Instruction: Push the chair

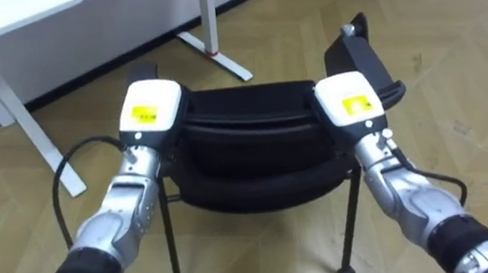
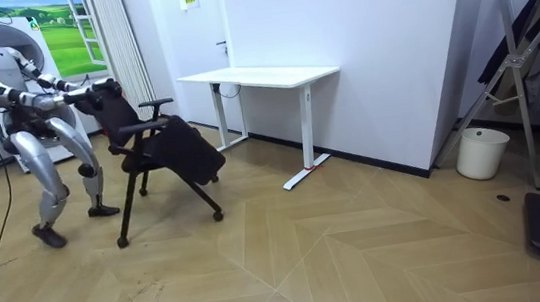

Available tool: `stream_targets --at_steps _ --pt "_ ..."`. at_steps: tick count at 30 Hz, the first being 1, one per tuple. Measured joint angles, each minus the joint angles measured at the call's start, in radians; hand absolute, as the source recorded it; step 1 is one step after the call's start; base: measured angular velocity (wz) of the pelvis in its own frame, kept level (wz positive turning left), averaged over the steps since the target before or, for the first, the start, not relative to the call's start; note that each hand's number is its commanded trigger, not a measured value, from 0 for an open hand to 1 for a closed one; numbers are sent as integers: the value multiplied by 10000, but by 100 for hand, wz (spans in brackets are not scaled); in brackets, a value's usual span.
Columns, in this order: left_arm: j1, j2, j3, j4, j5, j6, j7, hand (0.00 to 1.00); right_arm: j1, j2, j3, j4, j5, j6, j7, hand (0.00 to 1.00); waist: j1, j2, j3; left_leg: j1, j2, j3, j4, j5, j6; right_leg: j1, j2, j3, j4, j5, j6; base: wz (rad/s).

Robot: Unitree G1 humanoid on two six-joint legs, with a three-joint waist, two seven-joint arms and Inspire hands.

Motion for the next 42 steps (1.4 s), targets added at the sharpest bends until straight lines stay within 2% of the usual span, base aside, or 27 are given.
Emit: stream_targets --at_steps 1,2,3,5,7,8,9,10,11,13,15,17,18,20,22,24,25,27,29,30,31,32,34,36,38,41,42 --pt "-108 81 1 75 -83 -104 47 100 -99 41 58 0 -2 19 -36 100 8 102 38 70 -20 -303 5 -65 -56 -498 414 -109 -131 -213 86 25" --pt "-227 129 -9 295 -123 -161 123 100 -134 58 69 3 -8 35 -113 100 -43 176 70 99 -30 -540 67 -180 -114 -883 638 -275 -591 -288 55 42" --pt "-283 103 -38 365 -123 -163 152 100 -135 61 69 13 -13 48 -161 100 -72 205 86 131 -31 -629 119 -262 -149 -1006 718 -318 -945 -299 49 54" --pt "-257 30 -142 593 -151 -159 317 100 -79 102 109 107 -14 54 -210 100 -81 107 37 342 -30 -740 165 -574 -328 -1152 812 -362 -3424 -247 24 40" --pt "-223 18 -151 555 -336 -129 360 100 -135 84 159 43 -30 54 -209 100 -128 66 16 398 10 -769 470 -907 -536 -1066 763 -188 -4902 -23 -20 38" --pt "-180 -6 -132 620 -438 -64 372 100 -177 71 185 60 -37 71 -155 100 -77 -31 -89 447 228 -608 693 -1166 -760 -1035 822 -271 -4621 35 -82 33" --pt "-149 -15 -139 617 -495 -38 375 100 -225 38 214 59 -34 70 -67 100 -42 -20 -118 465 391 -504 744 -1258 -857 -1033 842 -353 -4502 -9 -157 18" --pt "-133 -76 -141 613 -550 31 415 100 -371 -28 251 84 -22 63 106 100 25 55 -173 531 789 -296 879 -1421 -1098 -1039 961 -566 -4341 -150 -399 7" --pt "-116 -153 -141 612 -642 177 500 100 -528 -32 251 128 -25 64 290 100 111 148 -160 626 1074 -223 956 -1588 -1313 -1028 1043 -725 -4156 -298 -652 0" --pt "-28 -182 -96 612 -714 279 637 100 -663 -39 262 107 -93 23 585 100 296 141 -182 903 1215 -214 928 -1836 -1461 -991 1135 -746 -3847 -529 -943 -14" --pt "30 -207 -67 611 -739 310 807 100 -661 -58 260 -35 -150 16 754 100 482 180 -208 1049 1441 -224 1256 -1938 -1298 -859 1438 -675 -3624 -914 -1052 -3" --pt "-31 -245 -151 663 -839 393 842 100 -657 -72 216 23 -69 -45 897 100 306 106 -189 706 1441 -195 3132 -1490 -1160 -603 1701 -573 -3109 -1365 -1296 43" --pt "-32 -265 -151 672 -836 410 830 100 -647 -86 203 49 -58 -99 918 100 253 60 -190 478 1437 -185 3635 -1181 -1162 -528 1759 -471 -2987 -1503 -1299 53" --pt "75 -355 -191 710 -859 423 797 100 -533 -138 222 110 46 -203 932 100 228 47 -198 -404 1459 -167 5304 555 -1094 -282 1950 -215 -2764 -1845 -1349 22" --pt "142 -378 -191 688 -883 423 866 100 -525 -164 232 120 64 -248 923 100 292 32 -196 -793 1436 -102 5698 1189 -1064 -91 1921 -214 -2774 -1929 -1356 2" --pt "68 -481 -198 704 -885 460 871 100 -554 -271 224 187 85 -347 870 100 222 -15 -163 -1155 1374 50 5521 1038 -950 6 1837 -220 -2763 -2023 -1299 10" --pt "85 -524 -221 716 -884 473 874 100 -558 -270 224 267 142 -352 863 100 267 -26 -149 -1254 1387 361 5018 826 -851 119 1783 -199 -2790 -2093 -1252 4" --pt "68 -536 -230 710 -876 470 905 100 -563 -312 224 280 164 -397 817 100 260 -87 -81 -1255 1366 676 3573 613 -898 197 1616 -211 -2791 -2205 -1150 0" --pt "-106 -515 -234 704 -874 467 967 100 -652 -366 231 273 192 -418 613 100 152 -124 -71 -1218 1379 933 931 601 -963 104 1353 -385 -2797 -2289 -1044 7" --pt "-191 -516 -240 704 -873 466 960 100 -688 -393 216 273 223 -409 559 100 124 -120 -69 -1226 1378 925 383 653 -971 71 1313 -433 -2791 -2305 -1003 11" --pt "-367 -509 -253 707 -854 468 950 100 -765 -401 202 323 307 -355 451 100 113 -208 -3 -1249 1301 961 230 856 -1026 54 1207 -440 -2811 -2317 -881 13" --pt "-550 -493 -289 704 -827 496 932 100 -837 -436 200 354 389 -352 320 100 66 -246 43 -1300 1067 953 101 839 -998 -9 1115 -385 -2897 -2275 -727 13" --pt "-805 -424 -318 685 -827 507 937 100 -970 -462 129 305 440 -317 159 100 26 -313 0 -1454 930 975 12 776 -891 -104 1125 -219 -3056 -2214 -517 3" --pt "-891 -401 -315 614 -786 523 955 100 -1013 -461 56 268 407 -285 76 100 25 -340 8 -1414 778 1105 -137 757 -686 -83 1056 -95 -3272 -2133 -354 -10" --pt "-820 -415 -318 609 -767 529 1014 100 -956 -458 75 265 373 -266 -30 100 16 -392 -9 -1191 661 1312 -415 688 -534 91 873 -18 -3574 -2064 -140 -11" --pt "-629 -482 -325 545 -624 517 1070 100 -684 -460 119 229 377 -165 -287 100 -121 -526 -80 -612 342 1480 -781 520 -166 747 554 18 -4002 -2058 336 4" --pt "-595 -483 -325 540 -616 509 1072 100 -627 -446 121 203 381 -152 -316 100 -116 -558 -103 -547 311 1551 -707 470 -78 810 518 45 -3862 -2066 346 0"
